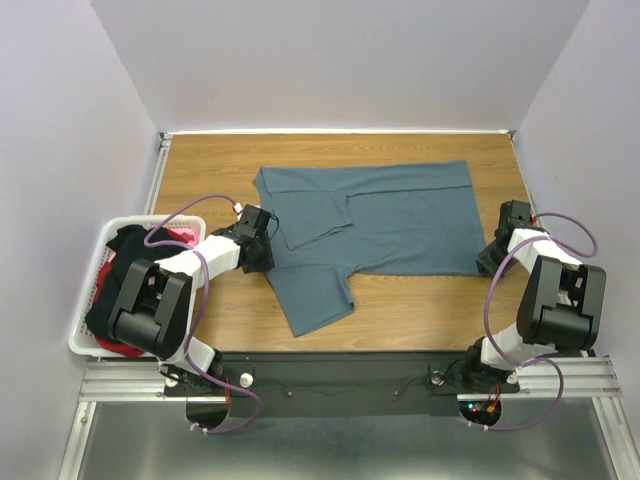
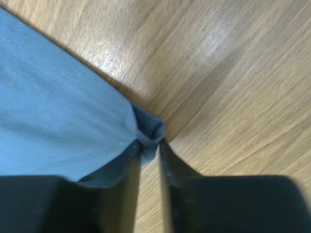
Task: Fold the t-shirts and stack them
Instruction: Fold the tshirt
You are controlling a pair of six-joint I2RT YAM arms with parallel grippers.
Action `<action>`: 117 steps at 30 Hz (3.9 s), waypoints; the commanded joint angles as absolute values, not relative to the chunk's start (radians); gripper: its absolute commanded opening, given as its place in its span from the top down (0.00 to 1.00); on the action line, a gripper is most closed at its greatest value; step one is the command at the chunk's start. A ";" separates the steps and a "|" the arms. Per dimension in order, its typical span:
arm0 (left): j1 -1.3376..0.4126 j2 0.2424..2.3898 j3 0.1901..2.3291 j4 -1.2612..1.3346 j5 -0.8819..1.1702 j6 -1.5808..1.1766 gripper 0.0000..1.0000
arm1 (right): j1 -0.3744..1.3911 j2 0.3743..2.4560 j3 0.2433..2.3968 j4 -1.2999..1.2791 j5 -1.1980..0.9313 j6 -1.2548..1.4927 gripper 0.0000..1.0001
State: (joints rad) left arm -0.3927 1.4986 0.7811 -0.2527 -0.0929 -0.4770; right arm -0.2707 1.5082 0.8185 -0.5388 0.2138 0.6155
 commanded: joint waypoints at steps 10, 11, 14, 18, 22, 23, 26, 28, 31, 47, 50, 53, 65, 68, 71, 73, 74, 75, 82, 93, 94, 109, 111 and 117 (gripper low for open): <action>-0.400 1.509 0.841 -0.298 -0.084 -0.474 0.54 | -0.279 1.525 0.818 -0.480 0.212 0.617 0.99; -0.403 1.506 0.848 -0.298 -0.084 -0.479 0.54 | -0.279 1.525 0.816 -0.480 0.207 0.615 0.99; -0.408 1.499 0.856 -0.295 -0.095 -0.483 0.54 | -0.279 1.522 0.816 -0.480 0.201 0.617 0.99; -0.411 1.538 0.851 -0.295 -0.104 -0.472 0.54 | -0.279 1.519 0.816 -0.482 0.196 0.617 0.99; -0.417 1.563 0.830 -0.293 -0.101 -0.471 0.56 | -0.279 1.508 0.821 -0.482 0.193 0.617 0.99; -0.422 1.565 0.825 -0.293 -0.109 -0.472 0.57 | -0.279 1.505 0.821 -0.482 0.193 0.617 0.99; -0.425 1.569 0.811 -0.293 -0.121 -0.466 0.61 | -0.279 1.496 0.821 -0.483 0.192 0.621 0.99; -0.425 1.578 0.804 -0.296 -0.124 -0.463 0.66 | -0.279 1.493 0.821 -0.483 0.186 0.623 0.99; -0.431 1.592 0.804 -0.298 -0.120 -0.460 0.81 | -0.279 1.486 0.824 -0.483 0.181 0.626 0.99; -0.371 1.497 0.857 -0.354 -0.126 -0.428 1.00 | -0.285 1.417 0.920 -0.546 0.207 0.603 0.99; -0.356 1.480 0.879 -0.357 -0.115 -0.422 1.00 | -0.287 1.419 0.946 -0.551 0.195 0.592 0.99; -0.345 1.483 0.910 -0.368 -0.109 -0.407 1.00 | -0.288 1.434 0.977 -0.557 0.183 0.588 0.99; -0.318 1.522 1.068 -0.410 -0.078 -0.384 1.00 | -0.288 1.532 1.130 -0.561 0.097 0.552 0.99; -0.313 1.539 1.094 -0.408 -0.078 -0.382 1.00 | -0.288 1.558 1.163 -0.561 0.089 0.551 0.99; -0.310 1.545 1.111 -0.411 -0.078 -0.382 1.00 | -0.288 1.578 1.187 -0.561 0.084 0.554 0.99; -0.304 1.546 1.112 -0.408 -0.078 -0.383 1.00 | -0.288 1.589 1.200 -0.561 0.078 0.555 0.99; -0.302 1.549 1.111 -0.407 -0.078 -0.382 1.00 | -0.288 1.595 1.215 -0.561 0.071 0.557 0.99; -0.296 1.554 1.112 -0.402 -0.075 -0.382 1.00 | -0.288 1.609 1.221 -0.561 0.069 0.560 0.99; -0.272 1.598 1.164 -0.377 -0.075 -0.368 1.00 | -0.288 1.683 1.301 -0.560 0.035 0.568 0.99; -0.264 1.712 1.279 -0.374 -0.081 -0.321 1.00 | -0.288 1.787 1.365 -0.558 0.015 0.560 0.99; -0.264 1.718 1.278 -0.371 -0.081 -0.319 1.00 | -0.288 1.793 1.370 -0.558 0.014 0.560 0.99; -0.262 1.772 1.278 -0.313 -0.091 -0.321 1.00 | -0.288 1.917 1.463 -0.542 0.005 0.549 0.99; -0.264 1.778 1.282 -0.311 -0.089 -0.321 1.00 | -0.288 1.925 1.466 -0.540 0.005 0.552 0.99; -0.262 1.813 1.290 -0.287 -0.091 -0.318 1.00 | -0.288 1.968 1.460 -0.526 0.005 0.555 0.99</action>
State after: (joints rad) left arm -0.2729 1.8023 1.2465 -0.3096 -0.0624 -0.3370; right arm -0.2752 1.9457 1.4319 -0.5678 -0.0082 0.5613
